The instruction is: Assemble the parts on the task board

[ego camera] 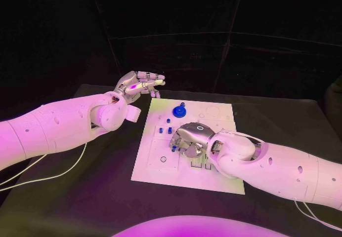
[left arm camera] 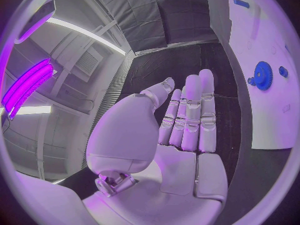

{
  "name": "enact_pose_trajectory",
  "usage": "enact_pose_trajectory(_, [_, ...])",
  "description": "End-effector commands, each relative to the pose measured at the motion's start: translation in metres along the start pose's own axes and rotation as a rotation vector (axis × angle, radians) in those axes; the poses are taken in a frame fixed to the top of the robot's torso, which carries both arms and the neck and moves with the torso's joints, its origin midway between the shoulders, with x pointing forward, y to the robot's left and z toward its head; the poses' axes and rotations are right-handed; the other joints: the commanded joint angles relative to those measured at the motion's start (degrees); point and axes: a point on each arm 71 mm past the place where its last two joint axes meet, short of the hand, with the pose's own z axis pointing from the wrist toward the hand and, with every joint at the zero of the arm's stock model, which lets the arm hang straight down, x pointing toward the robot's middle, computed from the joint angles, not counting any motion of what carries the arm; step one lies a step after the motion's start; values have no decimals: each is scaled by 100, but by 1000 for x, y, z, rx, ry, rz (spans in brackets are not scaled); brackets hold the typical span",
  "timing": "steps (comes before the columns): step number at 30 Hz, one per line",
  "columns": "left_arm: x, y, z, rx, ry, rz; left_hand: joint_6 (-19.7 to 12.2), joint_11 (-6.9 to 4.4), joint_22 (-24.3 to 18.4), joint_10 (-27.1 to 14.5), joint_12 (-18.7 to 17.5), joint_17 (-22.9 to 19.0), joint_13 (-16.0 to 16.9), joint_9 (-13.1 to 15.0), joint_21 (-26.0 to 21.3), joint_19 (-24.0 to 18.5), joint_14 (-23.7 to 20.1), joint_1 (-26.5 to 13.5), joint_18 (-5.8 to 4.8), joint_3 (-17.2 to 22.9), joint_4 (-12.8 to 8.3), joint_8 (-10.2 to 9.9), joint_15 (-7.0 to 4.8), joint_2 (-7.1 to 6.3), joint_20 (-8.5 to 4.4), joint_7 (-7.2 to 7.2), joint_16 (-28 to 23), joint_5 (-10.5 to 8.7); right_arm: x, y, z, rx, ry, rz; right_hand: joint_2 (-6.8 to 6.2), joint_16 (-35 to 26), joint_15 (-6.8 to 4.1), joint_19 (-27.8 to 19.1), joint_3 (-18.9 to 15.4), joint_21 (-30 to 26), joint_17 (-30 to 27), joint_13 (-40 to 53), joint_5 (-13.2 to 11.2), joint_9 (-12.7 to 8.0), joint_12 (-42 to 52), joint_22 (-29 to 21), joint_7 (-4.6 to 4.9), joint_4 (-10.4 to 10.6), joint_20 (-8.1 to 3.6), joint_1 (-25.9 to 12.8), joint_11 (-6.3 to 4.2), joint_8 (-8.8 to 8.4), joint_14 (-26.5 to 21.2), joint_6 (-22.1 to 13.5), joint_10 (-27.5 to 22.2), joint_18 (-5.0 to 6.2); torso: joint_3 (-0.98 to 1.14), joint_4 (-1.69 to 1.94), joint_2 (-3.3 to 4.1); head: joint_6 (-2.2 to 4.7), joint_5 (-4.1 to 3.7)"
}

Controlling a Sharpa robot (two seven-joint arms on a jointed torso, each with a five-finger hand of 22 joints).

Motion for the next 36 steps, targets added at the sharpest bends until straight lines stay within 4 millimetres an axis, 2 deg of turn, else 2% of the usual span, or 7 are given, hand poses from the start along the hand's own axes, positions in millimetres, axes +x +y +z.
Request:
enact_pose_trajectory(1, [0,-1,1,6,3,-6,-43,3,-9,-44,29,-5,-7,0,-27,-9,-30,14,75,-6,-14,22,5,-8,21,-1,-26,32,0,2,1,-14,7,-13,15,30,31,47,-14,17,-3,-5,-30,9,-37,-2,17,-8,5,-55,31,-14,216,-1,14,-101,0,2,-2,-4,6])
enact_pose_trajectory(29, [0,-1,0,3,5,-7,-56,6,-12,-57,38,-11,-7,-1,-30,-8,-32,10,74,-12,-19,28,8,-18,22,3,-24,32,5,4,5,-5,48,-89,-28,40,36,33,-112,22,-17,-12,-35,6,-74,-2,19,-18,10,-181,36,-29,209,-29,-3,-100,-3,3,1,-38,0])
enact_pose_trajectory(31, [0,-1,0,3,5,-7,-56,6,-12,-57,38,-11,-7,-1,-30,-8,-32,10,74,-12,-19,28,8,-18,22,3,-24,32,5,4,5,-5,47,-90,-62,36,53,20,-158,12,-34,-27,-5,-8,-123,-22,39,-4,18,-252,55,-57,204,-101,-74,-99,-4,0,2,-41,0])
enact_pose_trajectory(34, [0,-1,0,2,5,-7,-56,6,-12,-57,38,-11,-7,-1,-30,-8,-32,10,74,-12,-19,28,8,-18,22,3,-24,32,5,4,6,-3,41,-91,-159,16,126,-22,-256,-30,-83,-59,51,-40,-283,-95,113,44,65,-414,144,-82,187,-356,-358,-93,-6,-1,0,-40,-1])
enact_pose_trajectory(36, [0,-1,0,2,5,-7,-56,6,-12,-57,38,-11,-7,-1,-30,-8,-32,10,74,-12,-19,28,8,-18,22,3,-24,32,5,3,6,0,34,-91,-210,14,153,-53,-316,-63,-96,-58,56,-48,-346,-153,112,57,93,-481,173,-84,178,-577,-506,-79,-5,-1,-2,-42,-1])
